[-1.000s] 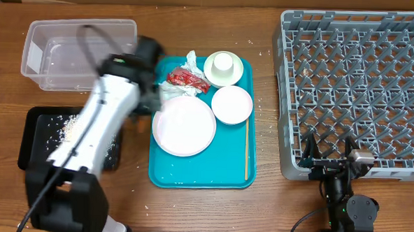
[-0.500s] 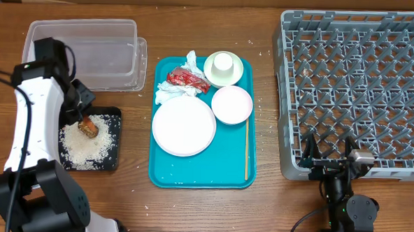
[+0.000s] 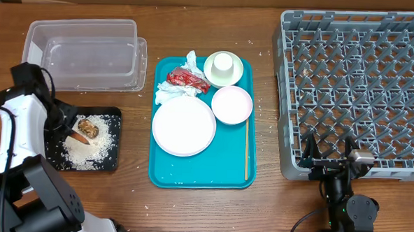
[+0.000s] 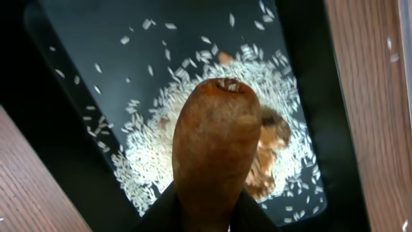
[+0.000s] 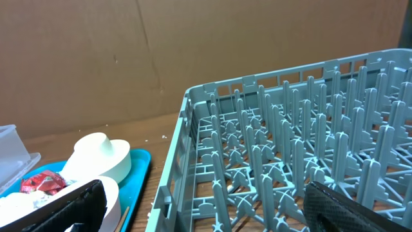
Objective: Sort waste into correct bins and load items into the dishwasher
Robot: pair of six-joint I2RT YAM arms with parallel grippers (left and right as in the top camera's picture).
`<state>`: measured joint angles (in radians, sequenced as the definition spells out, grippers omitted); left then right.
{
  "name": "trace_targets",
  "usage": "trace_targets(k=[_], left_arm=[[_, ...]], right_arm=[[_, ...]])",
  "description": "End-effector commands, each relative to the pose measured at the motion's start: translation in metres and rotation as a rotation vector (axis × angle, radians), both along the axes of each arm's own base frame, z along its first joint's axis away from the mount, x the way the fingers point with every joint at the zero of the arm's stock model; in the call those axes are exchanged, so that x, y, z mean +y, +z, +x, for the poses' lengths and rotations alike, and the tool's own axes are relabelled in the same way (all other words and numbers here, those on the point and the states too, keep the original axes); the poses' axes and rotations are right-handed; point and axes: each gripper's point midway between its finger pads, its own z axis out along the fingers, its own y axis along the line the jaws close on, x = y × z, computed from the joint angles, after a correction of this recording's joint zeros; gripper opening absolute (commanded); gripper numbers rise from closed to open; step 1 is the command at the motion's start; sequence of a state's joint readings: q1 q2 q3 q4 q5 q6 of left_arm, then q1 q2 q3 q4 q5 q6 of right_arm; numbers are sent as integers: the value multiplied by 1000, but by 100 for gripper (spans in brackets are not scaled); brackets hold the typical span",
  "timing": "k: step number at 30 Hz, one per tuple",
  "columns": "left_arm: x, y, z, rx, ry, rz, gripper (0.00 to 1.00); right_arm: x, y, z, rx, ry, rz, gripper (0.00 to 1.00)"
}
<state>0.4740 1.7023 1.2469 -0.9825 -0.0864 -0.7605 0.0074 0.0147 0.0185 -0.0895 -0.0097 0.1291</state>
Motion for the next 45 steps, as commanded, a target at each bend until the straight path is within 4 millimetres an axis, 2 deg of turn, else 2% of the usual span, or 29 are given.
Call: trace_targets(k=[1,4,11,15,18,22,27,29,34,36,38,39,40,45], left_arm=[[4,-1,-3,-1,42,11,26],[6,-2,-3,-2,44,19,36],[5,-4,-4,5,36,21,36],[-4,-5,3,-24,-36,-31,32],[-22,-2,21,-112,-188,-121,28],[-54,13,45,-258,-386,-223,28],[-107,39,62,-372,-658,-257,31],[-134,45,66,-380,-798,-241,32],[-194,40,71,-328,-1053,-168,46],[-213,38,76,-321,-1120,-120,55],[-231,40,83,-339,-1181,-71,74],[-242,42,89,-361,-1214,-40,90],[-252,46,96,-390,-1241,-4,100],[-273,68,130,-508,-1277,200,100]], right_arm=[[0,-1,0,-8,-4,-6,100],[0,-1,0,-7,-4,-7,100],[0,-1,0,-7,-4,-6,100],[0,-1,0,-8,-4,-7,100],[0,-1,0,-8,-4,-7,100],[0,-1,0,-8,-4,-6,100],[0,-1,0,-7,-4,-7,100],[0,-1,0,-8,-4,-7,100],[0,-1,0,-8,-4,-7,100],[0,-1,0,-8,-4,-7,100],[0,-1,0,-7,-4,-6,100],[0,-1,0,-8,-4,-7,100],[0,-1,0,-8,-4,-7,100],[0,-1,0,-8,-4,-7,100]])
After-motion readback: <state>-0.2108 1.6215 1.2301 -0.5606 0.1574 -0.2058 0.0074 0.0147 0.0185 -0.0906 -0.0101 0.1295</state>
